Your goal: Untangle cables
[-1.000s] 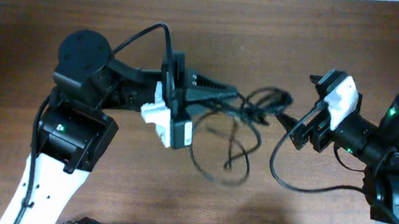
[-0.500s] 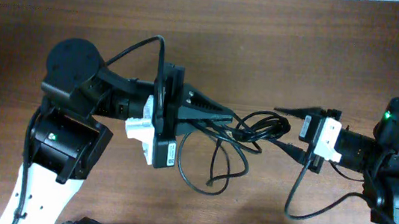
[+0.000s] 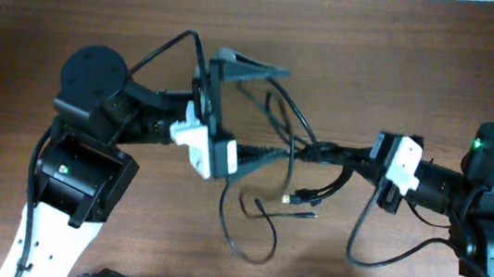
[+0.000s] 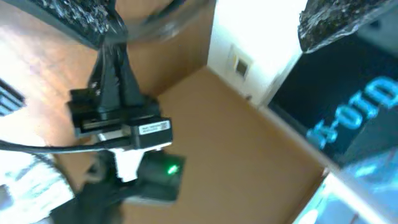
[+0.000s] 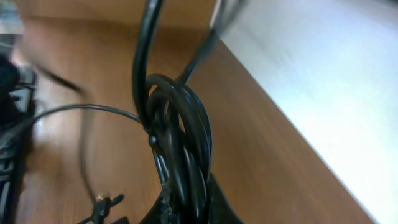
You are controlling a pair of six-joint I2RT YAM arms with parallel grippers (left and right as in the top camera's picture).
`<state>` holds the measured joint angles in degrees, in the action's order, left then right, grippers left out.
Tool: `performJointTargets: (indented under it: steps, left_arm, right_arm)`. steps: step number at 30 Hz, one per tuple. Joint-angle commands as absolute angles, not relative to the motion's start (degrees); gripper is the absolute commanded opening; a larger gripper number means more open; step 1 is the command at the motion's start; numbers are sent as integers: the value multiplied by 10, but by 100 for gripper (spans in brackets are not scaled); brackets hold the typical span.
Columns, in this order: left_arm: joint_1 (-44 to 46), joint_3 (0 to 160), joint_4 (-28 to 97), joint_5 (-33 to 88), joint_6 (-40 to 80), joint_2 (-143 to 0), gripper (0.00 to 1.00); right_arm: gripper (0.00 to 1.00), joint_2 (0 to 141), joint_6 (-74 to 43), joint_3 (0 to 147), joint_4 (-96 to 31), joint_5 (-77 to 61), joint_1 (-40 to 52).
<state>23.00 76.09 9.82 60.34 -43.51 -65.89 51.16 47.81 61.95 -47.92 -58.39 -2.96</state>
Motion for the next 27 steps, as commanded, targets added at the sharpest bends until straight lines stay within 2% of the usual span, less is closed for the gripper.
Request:
performJointTargets:
  steps: [1,4,8,15,21,27]
  left_arm:
    - [229,776,117,476,-371,-649,99]
    - [229,776,142,454,-331,-649,99]
    - [237,776,165,485,-262,-649,99]
    - [271,776,257,516,-262,-654,99]
    - [293,776,330,517,-262,-683,99]
    - [294,776,390,508,-271,-712,99]
  right_arm:
    - [4,507,400,626,-478,-480,-30]
    - [4,507,400,626,-478,-477,-30]
    - [4,507,400,626,-478,-477,-30]
    - [4,507,400,626,-481,-485,-30]
    - [4,503,399,626,-476,-586,-30]
    - [4,492,397,626,-460,-760,-30]
